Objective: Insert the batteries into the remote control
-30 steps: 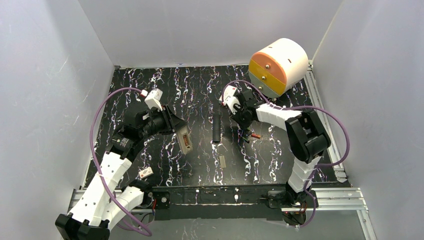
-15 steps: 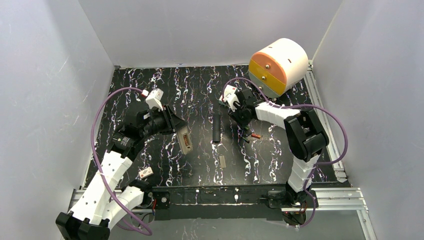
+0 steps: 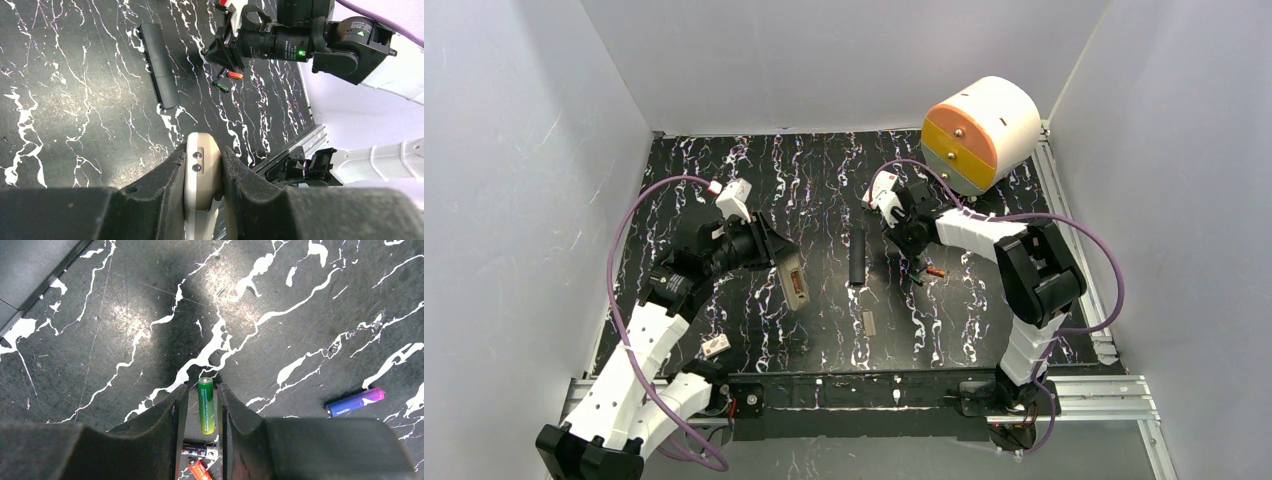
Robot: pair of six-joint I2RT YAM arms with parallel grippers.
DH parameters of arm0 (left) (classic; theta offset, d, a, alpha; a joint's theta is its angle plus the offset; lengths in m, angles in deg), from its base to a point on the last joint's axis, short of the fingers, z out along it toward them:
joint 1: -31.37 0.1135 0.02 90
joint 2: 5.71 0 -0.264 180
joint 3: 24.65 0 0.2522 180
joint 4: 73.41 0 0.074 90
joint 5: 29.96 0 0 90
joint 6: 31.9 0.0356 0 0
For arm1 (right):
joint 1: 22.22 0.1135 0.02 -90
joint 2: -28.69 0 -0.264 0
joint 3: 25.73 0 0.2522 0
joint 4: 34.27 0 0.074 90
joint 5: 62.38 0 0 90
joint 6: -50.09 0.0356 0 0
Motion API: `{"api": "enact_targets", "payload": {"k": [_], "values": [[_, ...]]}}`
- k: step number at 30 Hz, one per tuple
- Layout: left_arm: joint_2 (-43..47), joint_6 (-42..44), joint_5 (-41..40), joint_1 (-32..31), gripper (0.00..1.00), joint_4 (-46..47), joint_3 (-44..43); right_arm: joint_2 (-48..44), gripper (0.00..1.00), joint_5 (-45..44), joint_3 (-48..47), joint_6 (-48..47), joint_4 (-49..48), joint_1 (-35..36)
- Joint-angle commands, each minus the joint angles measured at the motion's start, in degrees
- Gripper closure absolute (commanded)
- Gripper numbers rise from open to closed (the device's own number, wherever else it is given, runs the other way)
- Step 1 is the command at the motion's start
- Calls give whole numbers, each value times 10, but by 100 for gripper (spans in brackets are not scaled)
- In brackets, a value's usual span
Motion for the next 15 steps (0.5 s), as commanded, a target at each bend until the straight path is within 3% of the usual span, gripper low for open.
{"api": "enact_targets", "payload": {"k": [1, 8, 15], "values": [[10, 7, 6, -1, 100, 2, -1, 48, 64, -25, 15, 13, 72, 3], [7, 10, 7, -1, 100, -1, -1, 73, 77, -25, -4, 18, 112, 3], [3, 10, 10, -1, 100, 1, 1, 58, 88, -40, -5, 31, 94, 2]]}}
